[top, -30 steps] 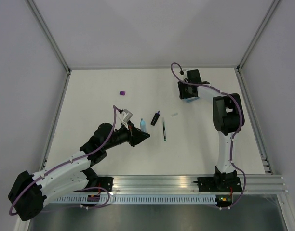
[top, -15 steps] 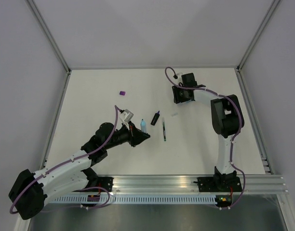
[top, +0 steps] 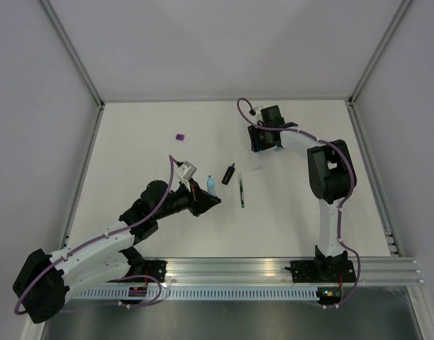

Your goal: Insert the pens into the pen caps

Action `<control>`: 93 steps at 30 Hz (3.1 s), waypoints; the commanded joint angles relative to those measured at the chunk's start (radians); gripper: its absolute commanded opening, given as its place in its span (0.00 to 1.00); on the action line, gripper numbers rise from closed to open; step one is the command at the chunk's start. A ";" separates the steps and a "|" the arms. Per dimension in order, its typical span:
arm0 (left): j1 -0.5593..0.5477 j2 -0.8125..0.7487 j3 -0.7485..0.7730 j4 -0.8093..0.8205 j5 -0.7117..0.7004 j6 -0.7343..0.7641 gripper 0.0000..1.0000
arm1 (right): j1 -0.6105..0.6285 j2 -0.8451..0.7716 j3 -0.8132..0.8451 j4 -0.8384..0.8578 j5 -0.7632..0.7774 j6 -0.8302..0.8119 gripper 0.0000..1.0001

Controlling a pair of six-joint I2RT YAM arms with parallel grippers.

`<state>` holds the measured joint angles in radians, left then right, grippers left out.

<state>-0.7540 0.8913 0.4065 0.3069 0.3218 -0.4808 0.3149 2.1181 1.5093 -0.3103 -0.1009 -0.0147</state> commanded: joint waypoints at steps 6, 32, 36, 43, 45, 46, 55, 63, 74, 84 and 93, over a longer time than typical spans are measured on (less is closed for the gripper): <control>0.001 0.014 0.040 0.011 -0.004 0.001 0.02 | 0.007 0.035 0.075 0.037 -0.056 -0.021 0.50; -0.001 0.020 0.043 0.014 0.002 0.001 0.02 | 0.072 -0.003 0.086 -0.026 -0.063 -0.044 0.50; 0.001 0.023 0.043 0.015 0.006 -0.002 0.02 | 0.072 -0.033 0.085 -0.071 -0.048 -0.047 0.50; -0.001 0.018 0.041 0.017 0.011 -0.007 0.02 | 0.072 -0.101 0.077 -0.138 -0.030 -0.059 0.50; 0.001 0.014 0.040 0.015 0.008 -0.007 0.02 | 0.070 -0.112 0.065 -0.138 -0.019 -0.057 0.50; 0.001 0.011 0.038 0.014 0.003 -0.005 0.02 | 0.073 -0.124 0.062 -0.136 -0.016 -0.056 0.50; 0.001 0.003 0.040 0.008 0.000 -0.005 0.02 | 0.072 -0.084 0.216 -0.297 0.479 0.526 0.47; 0.001 -0.035 0.034 -0.015 -0.030 0.004 0.02 | 0.073 0.025 0.333 -0.521 0.443 0.872 0.37; 0.001 -0.049 0.035 -0.023 -0.030 0.002 0.02 | 0.082 0.069 0.364 -0.543 0.460 0.909 0.47; 0.001 -0.048 0.037 -0.028 -0.038 0.004 0.02 | 0.110 0.111 0.364 -0.524 0.446 0.918 0.47; 0.001 -0.060 0.035 -0.032 -0.041 0.005 0.02 | 0.124 0.164 0.413 -0.584 0.515 0.915 0.47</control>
<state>-0.7540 0.8509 0.4103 0.2699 0.3042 -0.4808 0.4358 2.2555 1.8721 -0.8528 0.3683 0.8803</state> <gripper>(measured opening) 0.204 0.469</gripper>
